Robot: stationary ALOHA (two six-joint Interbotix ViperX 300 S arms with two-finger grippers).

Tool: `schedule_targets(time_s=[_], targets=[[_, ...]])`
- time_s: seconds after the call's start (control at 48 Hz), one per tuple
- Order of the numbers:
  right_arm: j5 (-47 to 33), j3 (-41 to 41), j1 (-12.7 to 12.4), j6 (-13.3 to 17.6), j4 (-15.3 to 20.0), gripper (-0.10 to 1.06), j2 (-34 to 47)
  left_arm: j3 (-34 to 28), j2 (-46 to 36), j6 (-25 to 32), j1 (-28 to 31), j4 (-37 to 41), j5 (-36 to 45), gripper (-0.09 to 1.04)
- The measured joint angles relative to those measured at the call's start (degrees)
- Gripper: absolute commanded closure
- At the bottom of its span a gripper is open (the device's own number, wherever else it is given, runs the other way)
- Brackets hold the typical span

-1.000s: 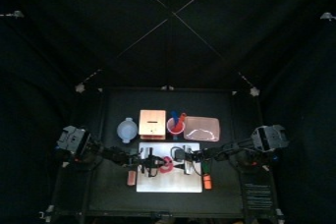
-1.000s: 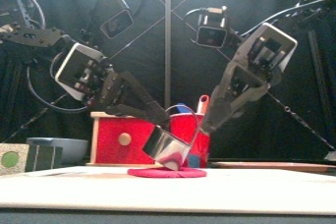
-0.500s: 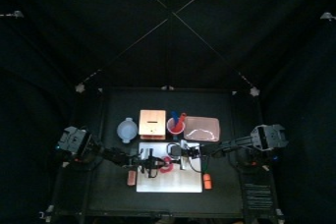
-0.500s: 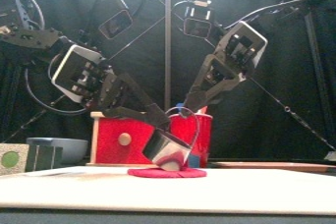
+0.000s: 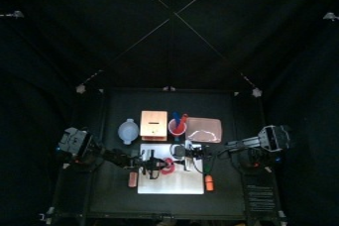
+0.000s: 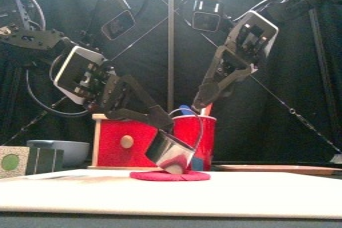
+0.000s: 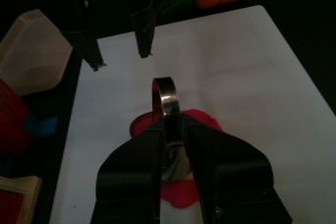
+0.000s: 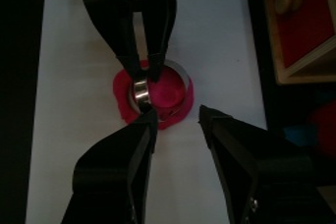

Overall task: Get the cutter from the drawer then cut the dough then place the extra dough in the bowl
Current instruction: Place the extra dough in the bowl

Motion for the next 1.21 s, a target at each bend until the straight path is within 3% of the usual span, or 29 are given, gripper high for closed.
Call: schedule_targets(time_s=[0.875,1.208], targets=[[-4.5,-3.5,2.2,0.0,1.0,0.2,8.5,0.2,0.0,0.1,0.0,0.0,0.0,0.34],[-4.3,-3.7,2.2,0.0,1.0,0.38,8.8,0.3,0.0,0.4,0.0,0.0,0.0,0.34]])
